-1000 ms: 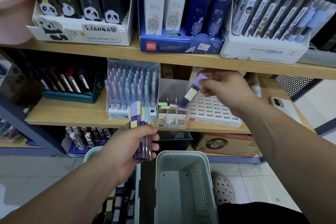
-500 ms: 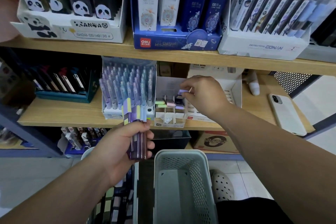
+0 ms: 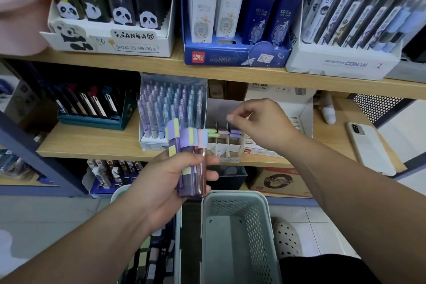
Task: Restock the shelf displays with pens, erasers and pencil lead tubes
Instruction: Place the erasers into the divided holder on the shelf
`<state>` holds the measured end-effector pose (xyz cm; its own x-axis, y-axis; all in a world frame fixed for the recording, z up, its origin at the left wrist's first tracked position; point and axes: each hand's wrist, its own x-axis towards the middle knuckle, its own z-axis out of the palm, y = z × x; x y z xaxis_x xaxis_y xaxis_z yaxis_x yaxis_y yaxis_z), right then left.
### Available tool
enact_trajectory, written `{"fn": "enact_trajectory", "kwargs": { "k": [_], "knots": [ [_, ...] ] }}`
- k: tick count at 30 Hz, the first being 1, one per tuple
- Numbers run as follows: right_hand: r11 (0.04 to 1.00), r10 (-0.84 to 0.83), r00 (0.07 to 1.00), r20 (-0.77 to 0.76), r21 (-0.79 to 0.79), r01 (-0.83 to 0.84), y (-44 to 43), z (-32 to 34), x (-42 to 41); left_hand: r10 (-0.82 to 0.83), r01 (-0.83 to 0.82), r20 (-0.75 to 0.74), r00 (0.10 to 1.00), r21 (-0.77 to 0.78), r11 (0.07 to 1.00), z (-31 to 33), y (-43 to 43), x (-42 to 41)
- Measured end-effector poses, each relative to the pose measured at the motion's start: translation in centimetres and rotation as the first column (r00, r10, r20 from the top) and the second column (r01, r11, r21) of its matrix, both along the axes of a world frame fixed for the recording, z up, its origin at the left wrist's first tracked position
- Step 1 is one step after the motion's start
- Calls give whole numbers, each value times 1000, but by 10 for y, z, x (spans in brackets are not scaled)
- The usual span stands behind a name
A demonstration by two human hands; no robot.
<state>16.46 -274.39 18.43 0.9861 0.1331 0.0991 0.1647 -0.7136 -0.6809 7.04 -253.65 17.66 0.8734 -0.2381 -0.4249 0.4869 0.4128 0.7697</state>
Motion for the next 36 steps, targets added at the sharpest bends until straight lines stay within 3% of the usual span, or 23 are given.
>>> {"fn": "enact_trajectory", "kwargs": {
  "k": [2, 5, 11, 15, 18, 20, 22, 25, 28, 36],
  "knots": [
    [939, 128, 958, -258, 342, -34, 14, 16, -12, -17, 17, 17, 1000, 0, 1000, 2, -2, -2],
    [902, 325, 854, -407, 405, -150, 24, 20, -22, -17, 16, 30, 999, 21, 1000, 2, -6, -3],
    [894, 295, 854, -428, 439, -89, 14, 26, -22, 44, -45, 16, 999, 59, 997, -2, -6, -4],
    [874, 115, 914, -390, 476, 93, -3, 30, -15, 168, -161, -46, 985, 118, 980, -9, -1, 2],
    [854, -50, 965, -257, 490, 175, -12, 27, -6, 193, -184, -65, 979, 130, 974, -13, 4, 5],
    [875, -184, 976, -119, 433, 218, -15, 21, 2, 190, -181, -62, 980, 129, 975, -14, 5, 5],
    [933, -256, 966, 29, 271, 238, -13, 14, 9, 183, -176, -55, 982, 122, 977, -14, 5, 6],
    [988, -138, 970, 198, -37, 148, -5, 5, 13, 180, -175, -54, 982, 89, 981, -14, 4, 6],
    [982, -46, 968, 248, -166, 89, -1, -4, 17, 173, -170, -50, 984, 56, 984, -12, 5, 8],
    [957, 14, 974, 225, -284, 52, 5, -12, 28, 187, -183, -67, 980, 68, 981, -11, 13, 7]
  ]
}}
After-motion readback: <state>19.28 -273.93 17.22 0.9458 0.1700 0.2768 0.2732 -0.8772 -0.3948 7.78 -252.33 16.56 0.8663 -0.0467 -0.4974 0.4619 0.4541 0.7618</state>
